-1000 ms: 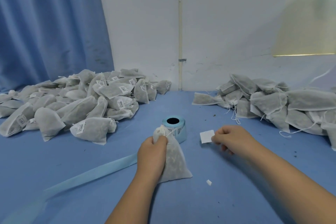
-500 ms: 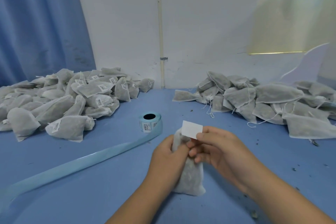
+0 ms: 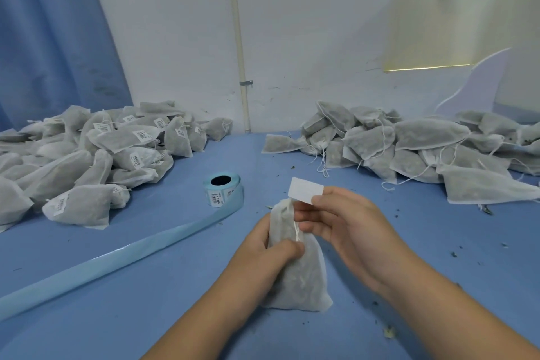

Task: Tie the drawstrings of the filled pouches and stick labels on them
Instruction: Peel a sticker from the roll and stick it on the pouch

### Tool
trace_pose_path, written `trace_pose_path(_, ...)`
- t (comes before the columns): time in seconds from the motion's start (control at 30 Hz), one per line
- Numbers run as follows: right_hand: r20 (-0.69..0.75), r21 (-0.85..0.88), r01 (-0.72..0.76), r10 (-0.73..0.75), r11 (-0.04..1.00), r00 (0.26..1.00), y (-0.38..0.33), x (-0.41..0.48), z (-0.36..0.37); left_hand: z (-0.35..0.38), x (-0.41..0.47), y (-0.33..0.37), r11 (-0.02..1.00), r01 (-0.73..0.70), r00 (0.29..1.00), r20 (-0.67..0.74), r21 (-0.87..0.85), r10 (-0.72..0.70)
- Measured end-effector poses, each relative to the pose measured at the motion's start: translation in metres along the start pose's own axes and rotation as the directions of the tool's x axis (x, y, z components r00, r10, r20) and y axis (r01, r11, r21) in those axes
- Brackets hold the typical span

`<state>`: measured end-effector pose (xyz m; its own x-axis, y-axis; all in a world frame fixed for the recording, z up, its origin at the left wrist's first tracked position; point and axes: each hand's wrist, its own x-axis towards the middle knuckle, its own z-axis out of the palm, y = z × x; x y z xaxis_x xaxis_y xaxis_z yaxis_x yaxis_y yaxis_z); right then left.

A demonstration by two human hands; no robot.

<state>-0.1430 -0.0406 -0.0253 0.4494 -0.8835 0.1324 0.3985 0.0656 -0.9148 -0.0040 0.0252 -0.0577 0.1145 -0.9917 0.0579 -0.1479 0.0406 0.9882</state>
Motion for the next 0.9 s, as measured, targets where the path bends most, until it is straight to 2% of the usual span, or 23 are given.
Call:
trace_pose_path(0.13,-0.016,-0.044,-0.004,0.004,0.999,1.0,0.0,-0.002,0.001,-0.001,0.001,-0.002,1.0,-0.016,1.0,0.021,0.005,0.016)
trace_pose_path(0.27,-0.091,-0.203,0.087,-0.107,0.975,0.99,-0.003,-0.007,0.0,0.0,0.001,0.001,0.999,-0.008,0.992,-0.127,-0.036,0.004)
trace_pose_path(0.4,-0.159,-0.449,0.19,-0.288,0.873,0.944,-0.005,-0.011,0.001,0.002,0.001,0.005,0.999,-0.027,0.962,-0.274,-0.046,0.014)
trace_pose_path(0.57,-0.076,-0.693,0.27,-0.44,0.668,0.895,0.001,-0.014,0.004,0.0,0.003,0.004,0.999,-0.046,0.923,-0.384,-0.006,0.04)
trace_pose_path(0.63,-0.021,-0.78,0.283,-0.475,0.558,0.88,0.005,-0.016,0.006,0.0,0.003,0.003,0.998,-0.055,0.914,-0.4,0.034,0.064)
trace_pose_path(0.7,0.02,-0.819,0.297,-0.493,0.491,0.87,0.009,-0.017,0.008,0.0,0.002,0.002,0.995,-0.069,0.911,-0.401,0.076,0.094)
trace_pose_path(0.8,0.051,-0.837,0.313,-0.507,0.448,0.86,0.012,-0.017,0.011,0.003,0.001,0.002,0.986,-0.097,0.911,-0.387,0.138,0.144)
trace_pose_path(0.9,0.071,-0.825,0.327,-0.491,0.461,0.869,0.014,-0.018,0.013,0.005,0.001,0.001,0.971,-0.129,0.91,-0.364,0.199,0.196)
